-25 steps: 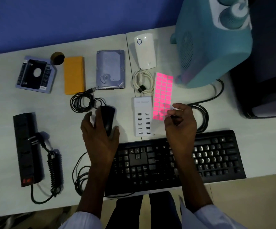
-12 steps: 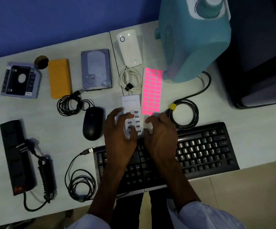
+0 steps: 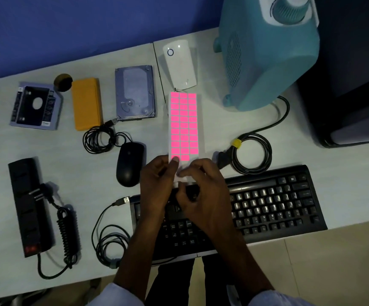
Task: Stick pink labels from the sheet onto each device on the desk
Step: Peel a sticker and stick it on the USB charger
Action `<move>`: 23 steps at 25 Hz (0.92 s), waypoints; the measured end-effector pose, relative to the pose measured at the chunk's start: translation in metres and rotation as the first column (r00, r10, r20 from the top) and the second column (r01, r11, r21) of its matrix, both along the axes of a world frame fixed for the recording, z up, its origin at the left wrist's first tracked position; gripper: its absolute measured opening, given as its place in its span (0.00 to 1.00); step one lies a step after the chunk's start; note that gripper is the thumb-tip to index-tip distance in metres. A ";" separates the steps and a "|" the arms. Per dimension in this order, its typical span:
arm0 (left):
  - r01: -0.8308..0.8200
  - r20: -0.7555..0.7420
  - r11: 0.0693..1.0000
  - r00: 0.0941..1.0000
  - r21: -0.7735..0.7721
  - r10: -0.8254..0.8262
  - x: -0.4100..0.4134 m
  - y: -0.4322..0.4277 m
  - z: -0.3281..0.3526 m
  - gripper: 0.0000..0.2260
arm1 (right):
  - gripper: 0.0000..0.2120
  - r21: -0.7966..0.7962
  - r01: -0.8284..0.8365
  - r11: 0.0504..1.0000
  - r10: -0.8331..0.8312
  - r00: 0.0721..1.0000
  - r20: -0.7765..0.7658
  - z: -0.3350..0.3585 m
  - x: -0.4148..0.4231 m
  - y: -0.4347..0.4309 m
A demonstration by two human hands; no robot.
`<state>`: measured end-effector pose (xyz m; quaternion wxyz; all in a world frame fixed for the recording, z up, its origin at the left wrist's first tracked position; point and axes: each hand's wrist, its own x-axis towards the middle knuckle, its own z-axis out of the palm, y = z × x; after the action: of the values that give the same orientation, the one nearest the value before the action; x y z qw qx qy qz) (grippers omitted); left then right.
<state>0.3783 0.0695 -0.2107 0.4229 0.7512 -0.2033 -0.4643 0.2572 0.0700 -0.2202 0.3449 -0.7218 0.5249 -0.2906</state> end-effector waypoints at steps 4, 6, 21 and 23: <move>0.016 -0.045 0.998 0.999 -0.055 -0.019 0.005 0.005 0.004 0.04 | 0.16 0.111 0.129 0.985 -0.134 0.990 0.038 0.004 0.006 -0.001; 0.018 -0.069 0.998 0.997 -0.059 -0.022 0.005 0.006 0.004 0.05 | 0.15 0.106 0.187 0.977 -0.189 0.982 0.017 0.001 0.008 -0.004; 0.226 0.021 0.967 0.974 -0.118 -0.225 0.015 0.007 0.004 0.08 | 0.04 0.217 0.237 0.947 -0.273 0.949 0.158 0.001 0.010 -0.013; 0.233 0.019 0.965 0.972 -0.120 -0.233 0.015 0.006 0.006 0.08 | 0.04 0.243 0.234 0.941 -0.282 0.942 0.184 -0.001 0.010 -0.014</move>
<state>0.3937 0.0754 -0.2048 0.4096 0.6962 -0.3191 -0.4956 0.2669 0.0565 -0.2208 0.4355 -0.5684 0.6034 -0.3510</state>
